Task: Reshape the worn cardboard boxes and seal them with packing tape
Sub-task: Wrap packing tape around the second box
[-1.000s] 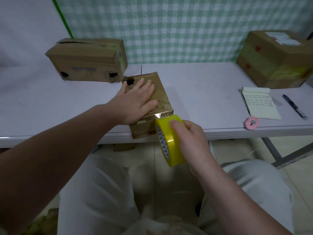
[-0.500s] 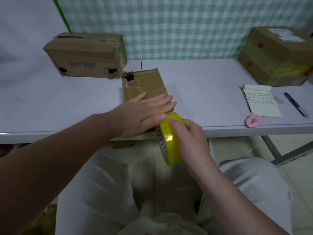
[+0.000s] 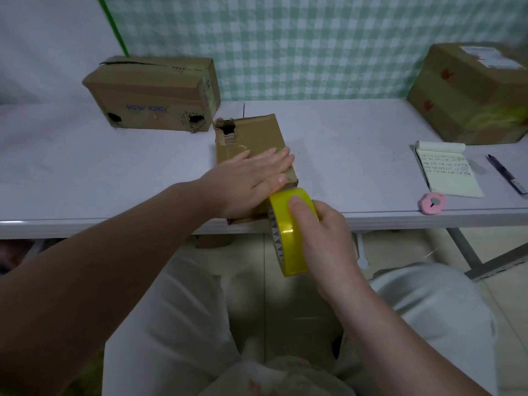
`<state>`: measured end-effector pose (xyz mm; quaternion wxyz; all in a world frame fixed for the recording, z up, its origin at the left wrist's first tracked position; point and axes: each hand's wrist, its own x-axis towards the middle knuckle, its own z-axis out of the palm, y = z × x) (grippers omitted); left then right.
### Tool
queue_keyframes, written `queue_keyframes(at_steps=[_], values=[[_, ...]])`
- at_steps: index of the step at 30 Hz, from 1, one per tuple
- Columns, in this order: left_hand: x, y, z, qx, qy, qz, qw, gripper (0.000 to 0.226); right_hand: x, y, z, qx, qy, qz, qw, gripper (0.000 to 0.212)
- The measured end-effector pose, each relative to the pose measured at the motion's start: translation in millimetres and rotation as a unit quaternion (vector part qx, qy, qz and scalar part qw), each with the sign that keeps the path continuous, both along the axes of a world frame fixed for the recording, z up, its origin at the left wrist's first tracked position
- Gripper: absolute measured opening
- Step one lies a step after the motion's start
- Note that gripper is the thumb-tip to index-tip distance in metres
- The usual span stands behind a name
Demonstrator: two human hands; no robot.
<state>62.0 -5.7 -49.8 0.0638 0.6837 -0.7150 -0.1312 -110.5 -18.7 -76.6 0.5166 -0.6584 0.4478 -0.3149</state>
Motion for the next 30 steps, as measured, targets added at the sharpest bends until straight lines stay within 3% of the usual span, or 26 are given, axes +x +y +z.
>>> queue_keyframes(at_steps=[8,13,21,26,28,30], values=[[-1,-4,-6,-0.029,0.005,0.017,0.999,0.059,-3,2,-5,0.030,0.033,-0.014,0.999,0.057],[-7,-7,-4,-0.048,0.019,0.044,0.998,0.048,0,0,-6,0.068,0.035,-0.020,0.997,0.045],[-16,-9,-2,-0.089,-0.011,0.075,0.993,0.049,8,-2,-1,0.105,0.022,-0.010,0.994,0.065],[-16,-7,2,-0.057,-0.017,0.055,0.997,0.053,3,-3,-7,0.157,-0.028,-0.014,0.987,0.045],[-16,-2,4,-0.099,0.024,0.073,0.992,0.052,1,-2,-8,0.173,-0.050,-0.008,0.984,0.040],[-23,11,5,-0.221,0.056,0.146,0.963,0.045,0,0,-8,0.184,-0.071,-0.007,0.980,0.044]])
